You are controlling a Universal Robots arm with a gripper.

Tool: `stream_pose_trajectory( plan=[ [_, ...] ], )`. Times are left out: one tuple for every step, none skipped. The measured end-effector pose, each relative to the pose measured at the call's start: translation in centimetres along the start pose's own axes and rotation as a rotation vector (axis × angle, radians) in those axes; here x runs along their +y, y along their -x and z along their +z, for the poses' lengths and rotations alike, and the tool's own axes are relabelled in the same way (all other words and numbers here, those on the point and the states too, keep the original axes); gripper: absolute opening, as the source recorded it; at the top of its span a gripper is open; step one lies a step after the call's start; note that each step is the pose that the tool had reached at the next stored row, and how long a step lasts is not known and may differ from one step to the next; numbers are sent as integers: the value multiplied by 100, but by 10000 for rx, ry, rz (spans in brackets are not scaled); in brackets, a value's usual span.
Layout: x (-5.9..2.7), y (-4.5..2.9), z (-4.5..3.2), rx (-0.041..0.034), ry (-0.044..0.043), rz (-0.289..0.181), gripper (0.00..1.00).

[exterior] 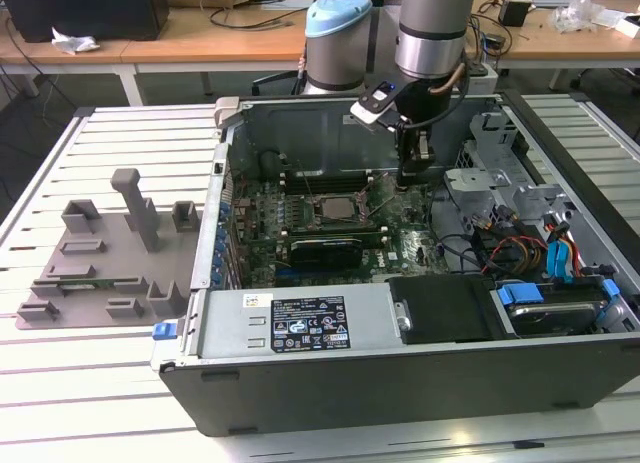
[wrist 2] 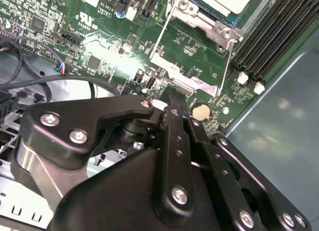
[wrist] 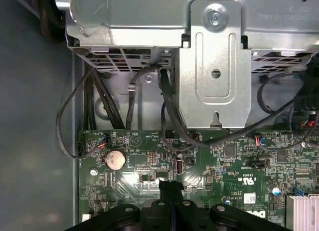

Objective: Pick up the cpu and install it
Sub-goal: 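Close the cpu cover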

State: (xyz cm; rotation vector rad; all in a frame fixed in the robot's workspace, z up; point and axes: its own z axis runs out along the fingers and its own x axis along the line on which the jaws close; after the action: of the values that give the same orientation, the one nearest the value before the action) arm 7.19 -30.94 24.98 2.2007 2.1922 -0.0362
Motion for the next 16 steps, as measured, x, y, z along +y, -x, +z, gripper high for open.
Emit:
stream_pose_trajectory(
  plan=[
    [-2, 0, 0, 0, -1, 0, 11],
    [-9, -1, 1, 2, 0, -1, 11],
    [-24, -1, 1, 3, 1, -1, 11],
    [-51, 0, 0, 1, -1, -1, 11],
    [-79, 0, -1, 1, -1, 0, 11],
    [-108, 0, 0, 2, 0, -1, 11],
    [-134, 0, -1, 1, 0, -1, 11],
    [-188, 0, -1, 1, 1, 0, 11],
    [-248, 1, -2, 1, 2, 1, 11],
    [-308, 1, -3, 0, 3, 1, 11],
    [-342, 1, -3, 1, 4, 3, 11],
    [-397, 1, -4, -1, 8, 3, 11],
    [-423, 1, -4, -1, 11, 4, 11],
    [-446, 1, -4, 0, 15, 4, 11],
    [-446, 1, -3, 2, 16, 4, 11],
    [-446, 1, -3, 2, 16, 3, 11]
  ],
)
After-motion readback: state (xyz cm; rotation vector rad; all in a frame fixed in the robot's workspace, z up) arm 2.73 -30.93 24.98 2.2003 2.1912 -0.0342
